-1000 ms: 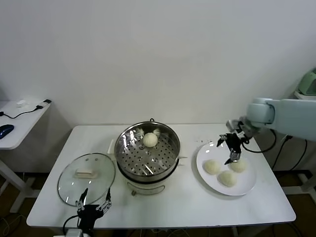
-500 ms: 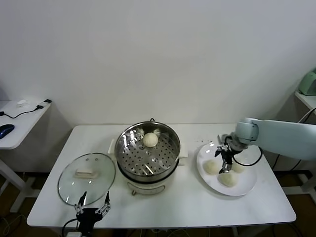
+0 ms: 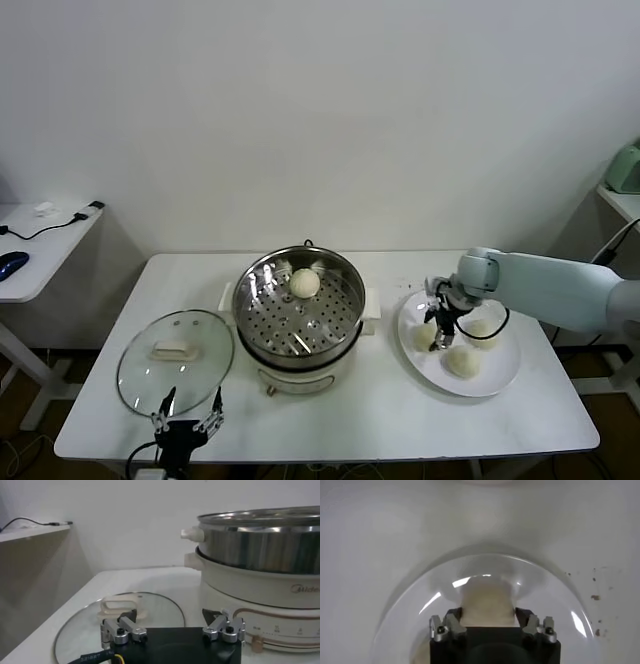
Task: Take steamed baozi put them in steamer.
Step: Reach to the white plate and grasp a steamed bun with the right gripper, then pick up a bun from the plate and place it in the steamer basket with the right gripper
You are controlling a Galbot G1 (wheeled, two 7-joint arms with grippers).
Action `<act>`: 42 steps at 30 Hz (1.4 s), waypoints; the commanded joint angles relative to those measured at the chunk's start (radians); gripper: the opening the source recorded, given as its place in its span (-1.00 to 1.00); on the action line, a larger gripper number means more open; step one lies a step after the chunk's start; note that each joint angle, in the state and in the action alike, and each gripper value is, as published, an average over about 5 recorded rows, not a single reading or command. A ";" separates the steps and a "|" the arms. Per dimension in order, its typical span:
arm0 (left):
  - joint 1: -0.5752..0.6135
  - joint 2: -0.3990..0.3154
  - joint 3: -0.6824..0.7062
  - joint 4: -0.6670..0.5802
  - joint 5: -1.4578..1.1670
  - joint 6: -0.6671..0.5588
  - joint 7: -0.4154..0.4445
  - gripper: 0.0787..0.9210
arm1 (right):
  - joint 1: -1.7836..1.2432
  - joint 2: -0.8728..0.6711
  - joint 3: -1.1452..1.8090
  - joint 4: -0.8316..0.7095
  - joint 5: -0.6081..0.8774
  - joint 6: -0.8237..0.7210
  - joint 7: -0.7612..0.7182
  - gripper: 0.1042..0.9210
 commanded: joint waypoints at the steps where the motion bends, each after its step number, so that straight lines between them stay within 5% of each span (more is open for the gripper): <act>1: 0.004 0.001 0.001 -0.007 0.000 0.002 0.000 0.77 | 0.024 0.007 -0.011 0.005 -0.006 -0.007 -0.024 0.24; 10: 0.009 0.003 0.009 -0.024 0.001 0.006 0.000 0.77 | 0.356 0.005 -0.145 0.061 0.046 0.043 -0.111 0.18; 21: 0.011 0.014 0.029 -0.053 0.002 0.007 -0.001 0.77 | 0.793 0.185 -0.216 0.263 0.465 -0.020 -0.098 0.18; 31: 0.014 0.020 0.039 -0.062 0.005 0.002 -0.002 0.77 | 0.627 0.467 -0.092 0.338 0.651 -0.128 0.084 0.18; 42: 0.020 0.014 0.039 -0.060 0.003 -0.004 -0.004 0.77 | 0.368 0.635 -0.073 0.129 0.554 -0.156 0.149 0.20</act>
